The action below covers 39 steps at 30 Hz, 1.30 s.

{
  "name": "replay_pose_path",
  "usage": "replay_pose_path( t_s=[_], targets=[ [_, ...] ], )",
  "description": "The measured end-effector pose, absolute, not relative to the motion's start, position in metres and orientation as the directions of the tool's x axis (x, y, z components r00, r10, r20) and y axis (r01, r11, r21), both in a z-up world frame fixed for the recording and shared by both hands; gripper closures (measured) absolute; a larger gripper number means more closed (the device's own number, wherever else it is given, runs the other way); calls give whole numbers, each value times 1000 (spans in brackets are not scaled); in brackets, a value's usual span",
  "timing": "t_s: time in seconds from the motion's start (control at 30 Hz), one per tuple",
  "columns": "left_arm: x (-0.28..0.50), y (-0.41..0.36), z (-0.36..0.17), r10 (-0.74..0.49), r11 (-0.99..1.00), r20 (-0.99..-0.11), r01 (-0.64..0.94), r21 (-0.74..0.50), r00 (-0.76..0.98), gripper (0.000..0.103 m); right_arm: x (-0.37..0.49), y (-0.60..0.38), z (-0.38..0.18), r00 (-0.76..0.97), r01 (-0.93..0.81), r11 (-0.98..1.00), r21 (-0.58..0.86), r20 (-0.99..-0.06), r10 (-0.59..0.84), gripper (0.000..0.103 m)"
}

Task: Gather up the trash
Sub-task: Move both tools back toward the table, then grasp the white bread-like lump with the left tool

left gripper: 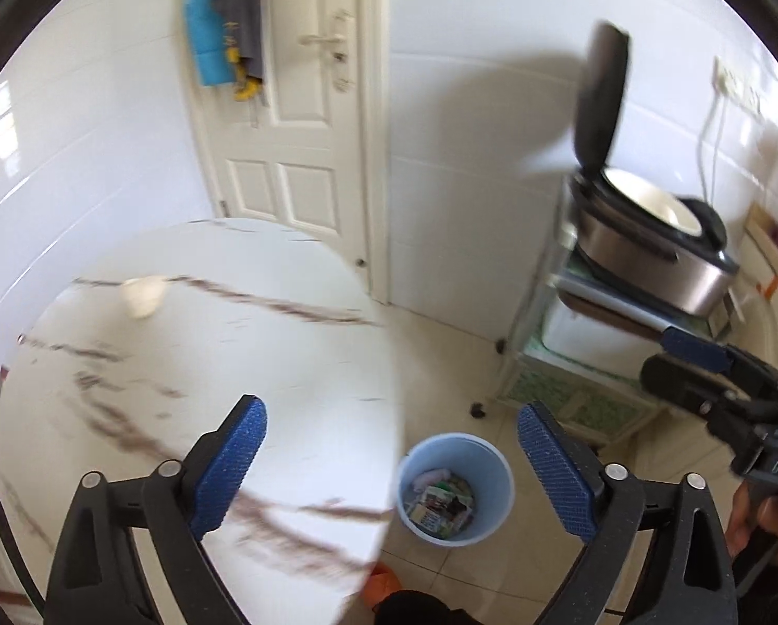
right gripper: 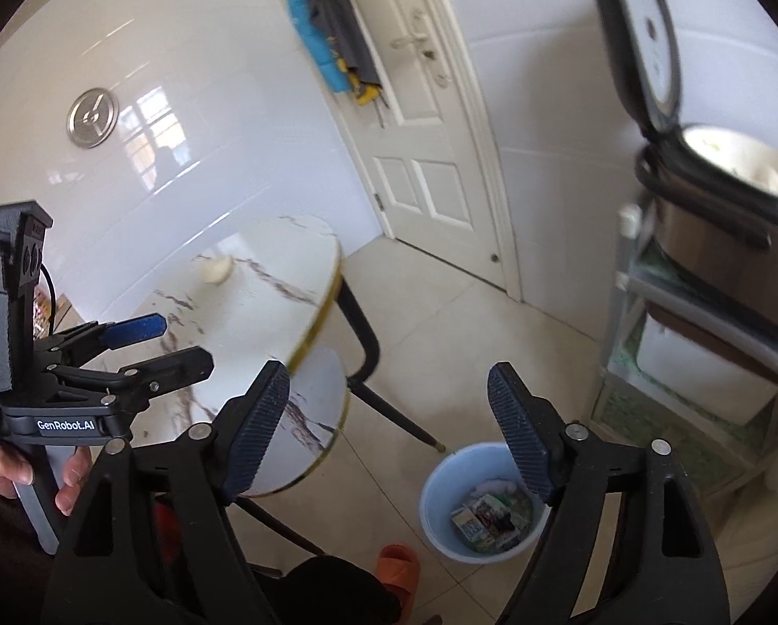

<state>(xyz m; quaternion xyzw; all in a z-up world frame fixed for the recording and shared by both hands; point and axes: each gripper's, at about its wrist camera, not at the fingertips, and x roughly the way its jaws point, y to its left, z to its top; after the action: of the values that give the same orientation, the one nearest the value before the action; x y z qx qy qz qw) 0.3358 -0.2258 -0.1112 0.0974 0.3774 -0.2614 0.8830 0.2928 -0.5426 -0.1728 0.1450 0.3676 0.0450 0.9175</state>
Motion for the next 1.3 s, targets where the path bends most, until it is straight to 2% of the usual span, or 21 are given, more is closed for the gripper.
replay_pose_path(
  t_s=[0.3,0.5,0.6,0.7,0.9,1.17,1.3],
  targets=[
    [335,-93,-97,-331,920,-657,385,-67,677,2,339,-451,-141,733,-132,969,211,-637,238,14],
    [372,-22,-109,-281,951,-649,294,-92,707,1,398,-389,-152,687,-221,957,190,-666,291,13],
    [404,0,-122,-274,960,-667,240,-145,693,1,431,-363,-165,663,-254,952,169,-687,299,13],
    [440,-3,-128,-307,950,-699,255,-182,646,2,456,-355,-179,628,-262,946,188,-711,316,13],
    [503,-42,-144,-316,935,-799,309,-172,512,1,490,-376,-196,588,-162,962,220,-762,273,14],
    [583,-80,-167,-235,942,-888,319,-108,395,2,491,-447,-216,517,64,960,273,-832,202,14],
    [604,-98,-166,-218,946,-895,312,-95,390,2,482,-475,-230,475,142,950,279,-861,182,14]
  ],
)
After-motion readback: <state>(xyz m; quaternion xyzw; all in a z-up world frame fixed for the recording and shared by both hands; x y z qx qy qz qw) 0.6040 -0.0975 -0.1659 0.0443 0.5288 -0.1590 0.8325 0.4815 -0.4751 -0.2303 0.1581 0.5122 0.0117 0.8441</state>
